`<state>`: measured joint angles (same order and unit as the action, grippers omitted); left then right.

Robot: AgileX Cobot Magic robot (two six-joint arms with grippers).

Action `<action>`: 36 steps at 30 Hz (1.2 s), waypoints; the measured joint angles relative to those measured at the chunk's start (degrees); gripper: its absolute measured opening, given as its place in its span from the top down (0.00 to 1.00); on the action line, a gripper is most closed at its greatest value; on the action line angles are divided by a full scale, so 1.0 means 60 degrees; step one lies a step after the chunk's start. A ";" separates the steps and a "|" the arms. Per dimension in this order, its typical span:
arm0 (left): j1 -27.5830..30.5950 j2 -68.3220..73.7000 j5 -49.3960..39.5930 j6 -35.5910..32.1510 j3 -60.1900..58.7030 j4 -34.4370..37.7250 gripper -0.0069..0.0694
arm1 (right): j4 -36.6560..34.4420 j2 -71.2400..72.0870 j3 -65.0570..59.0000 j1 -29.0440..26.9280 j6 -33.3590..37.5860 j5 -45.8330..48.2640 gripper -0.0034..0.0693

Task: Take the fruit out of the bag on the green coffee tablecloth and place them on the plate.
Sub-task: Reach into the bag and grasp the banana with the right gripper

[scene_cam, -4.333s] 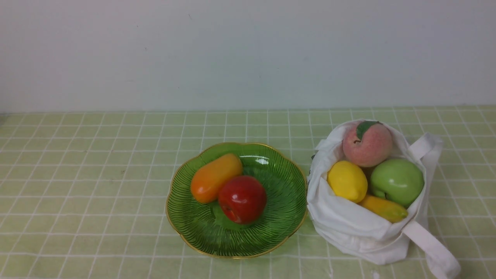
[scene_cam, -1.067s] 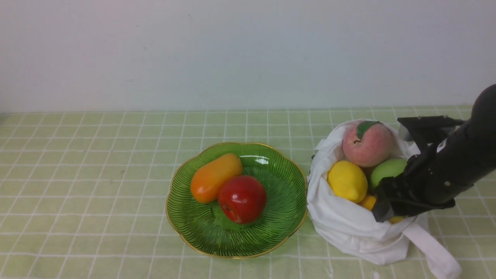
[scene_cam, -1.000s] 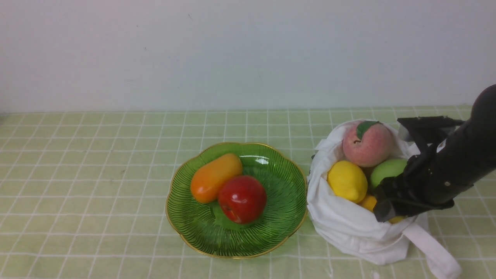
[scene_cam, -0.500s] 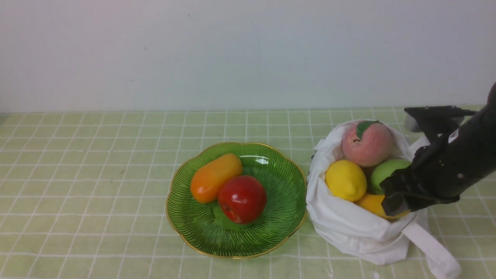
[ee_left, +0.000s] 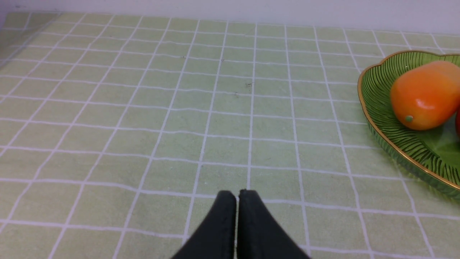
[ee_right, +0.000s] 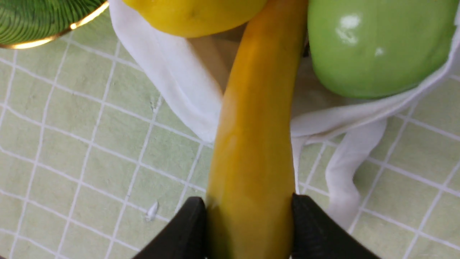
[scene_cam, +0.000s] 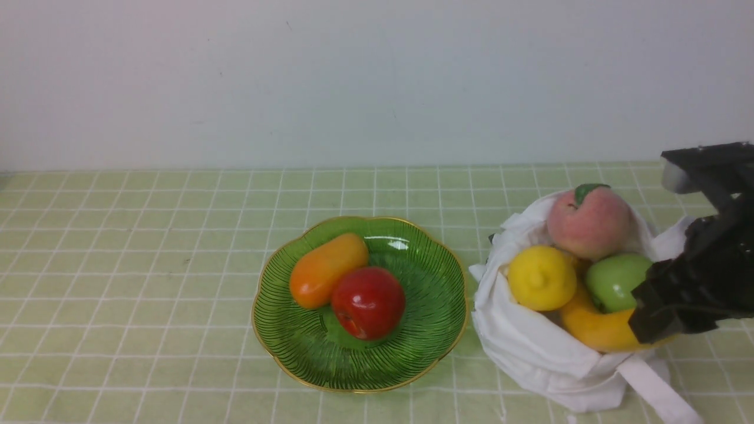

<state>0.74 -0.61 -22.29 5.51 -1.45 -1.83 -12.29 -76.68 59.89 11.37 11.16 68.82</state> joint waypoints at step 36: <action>0.0000 0.0000 0.0000 0.0000 0.0000 0.0000 0.92 | 0.0578 0.1727 0.0018 0.0000 -0.0426 0.0410 0.56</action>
<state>0.74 -0.61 -22.29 5.51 -1.45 -1.83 -8.83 -66.32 60.00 11.37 8.60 71.28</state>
